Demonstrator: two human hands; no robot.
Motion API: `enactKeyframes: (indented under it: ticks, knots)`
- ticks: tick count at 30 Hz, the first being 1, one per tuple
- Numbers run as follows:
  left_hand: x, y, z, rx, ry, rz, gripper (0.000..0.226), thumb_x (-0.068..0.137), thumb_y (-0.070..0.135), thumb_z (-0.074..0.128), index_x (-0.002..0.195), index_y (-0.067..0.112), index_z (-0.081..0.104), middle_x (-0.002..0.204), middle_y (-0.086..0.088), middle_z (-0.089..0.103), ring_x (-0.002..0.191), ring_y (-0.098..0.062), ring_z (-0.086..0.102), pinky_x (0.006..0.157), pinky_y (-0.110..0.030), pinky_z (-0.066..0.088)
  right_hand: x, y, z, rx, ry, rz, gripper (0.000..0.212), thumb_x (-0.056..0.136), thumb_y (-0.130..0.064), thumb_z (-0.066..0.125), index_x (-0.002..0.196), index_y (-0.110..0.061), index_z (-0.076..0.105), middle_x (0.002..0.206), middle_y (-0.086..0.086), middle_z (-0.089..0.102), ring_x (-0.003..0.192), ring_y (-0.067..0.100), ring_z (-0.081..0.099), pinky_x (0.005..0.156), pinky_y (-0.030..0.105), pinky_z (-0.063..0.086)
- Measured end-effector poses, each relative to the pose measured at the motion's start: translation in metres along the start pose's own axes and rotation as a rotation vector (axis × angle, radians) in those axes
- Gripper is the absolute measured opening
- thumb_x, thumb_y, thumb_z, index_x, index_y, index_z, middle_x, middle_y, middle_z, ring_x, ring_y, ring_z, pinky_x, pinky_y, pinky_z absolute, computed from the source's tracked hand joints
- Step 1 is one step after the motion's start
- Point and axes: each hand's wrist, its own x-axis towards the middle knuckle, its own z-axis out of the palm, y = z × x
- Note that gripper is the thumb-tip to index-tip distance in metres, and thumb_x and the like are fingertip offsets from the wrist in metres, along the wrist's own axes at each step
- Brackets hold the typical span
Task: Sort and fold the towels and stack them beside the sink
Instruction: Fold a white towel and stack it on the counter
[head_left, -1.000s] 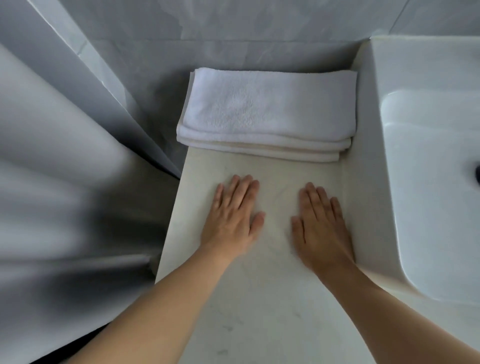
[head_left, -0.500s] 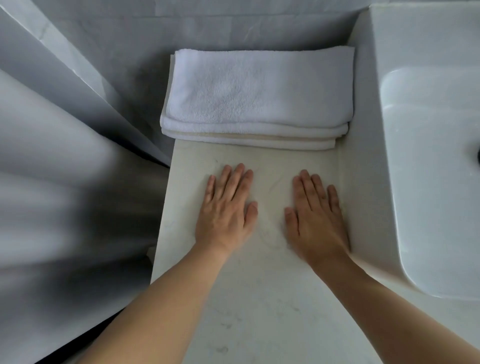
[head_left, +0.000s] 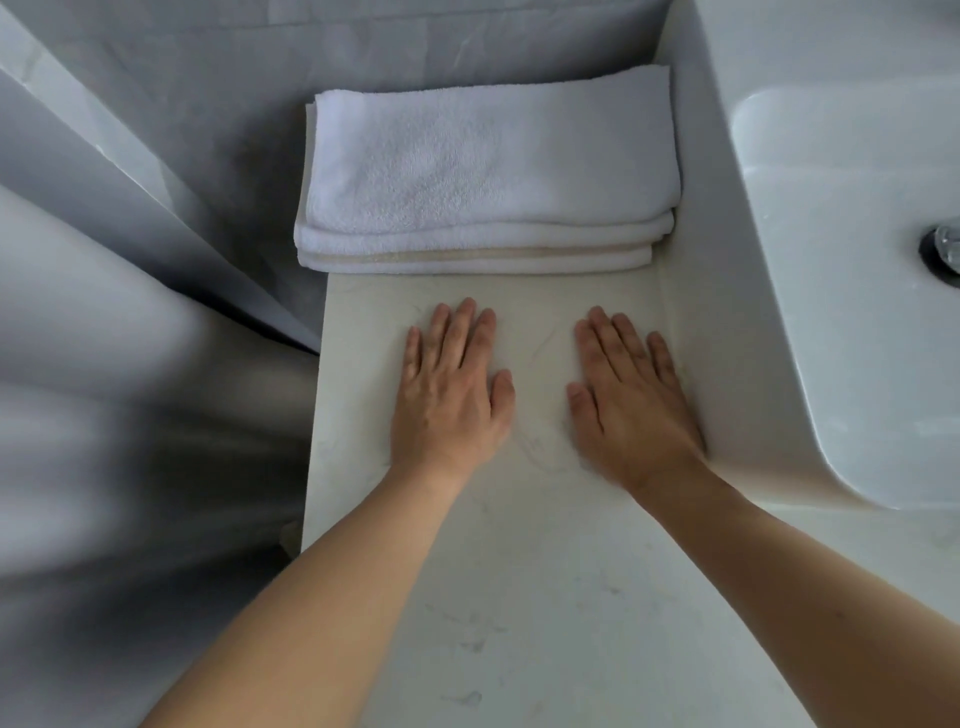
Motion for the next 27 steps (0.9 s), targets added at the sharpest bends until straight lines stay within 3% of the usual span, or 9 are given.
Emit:
enactKeyframes:
  ticks: [11,16,18,22,27]
  knots:
    - [-0.017,0.006,0.006,0.007,0.041,-0.026,0.071,0.089,0.04,0.021,0.153,0.012,0.033,0.161,-0.008,0.028,0.15,-0.029,0.02,0.123,-0.045,0.01,-0.016,-0.001,0.006,0.019,0.04,-0.024,0.07,0.094,-0.041,0.007,0.157,-0.013,0.009,0.165,0.002,0.003,0.151,0.016,-0.001,0.122,0.036,-0.005]
    - [-0.077,0.033,0.01,0.029,-0.038,-0.039,0.074,0.091,0.044,0.015,0.155,0.009,0.025,0.163,-0.011,0.021,0.152,-0.029,0.014,0.124,-0.046,0.007,-0.092,0.001,0.019,0.1,0.142,-0.043,0.061,0.097,-0.036,0.027,0.149,-0.006,0.038,0.156,0.011,0.034,0.145,0.027,0.03,0.12,0.042,0.015]
    - [-0.105,0.049,0.01,0.037,-0.069,-0.028,0.074,0.092,0.044,0.015,0.155,0.007,0.025,0.163,-0.012,0.02,0.152,-0.03,0.014,0.124,-0.048,0.007,-0.131,0.011,0.023,0.118,0.113,-0.065,0.059,0.098,-0.035,0.029,0.147,-0.005,0.04,0.155,0.012,0.036,0.144,0.029,0.032,0.119,0.043,0.016]
    - [-0.152,0.091,0.01,0.012,-0.192,0.126,0.077,0.092,0.046,0.007,0.157,0.007,0.012,0.166,-0.008,0.006,0.153,-0.025,0.002,0.122,-0.042,-0.009,-0.201,0.057,0.022,0.077,0.03,-0.146,0.058,0.1,-0.038,0.028,0.151,-0.01,0.036,0.159,0.005,0.028,0.148,0.023,0.023,0.121,0.041,0.01]
    - [-0.172,0.17,0.018,-0.088,-0.198,0.329,0.065,0.097,0.038,0.028,0.151,0.002,0.034,0.159,-0.013,0.031,0.149,-0.03,0.023,0.122,-0.044,0.01,-0.244,0.132,0.003,0.122,0.017,-0.039,0.057,0.096,-0.034,0.032,0.143,-0.006,0.047,0.151,0.009,0.043,0.14,0.029,0.039,0.117,0.039,0.016]
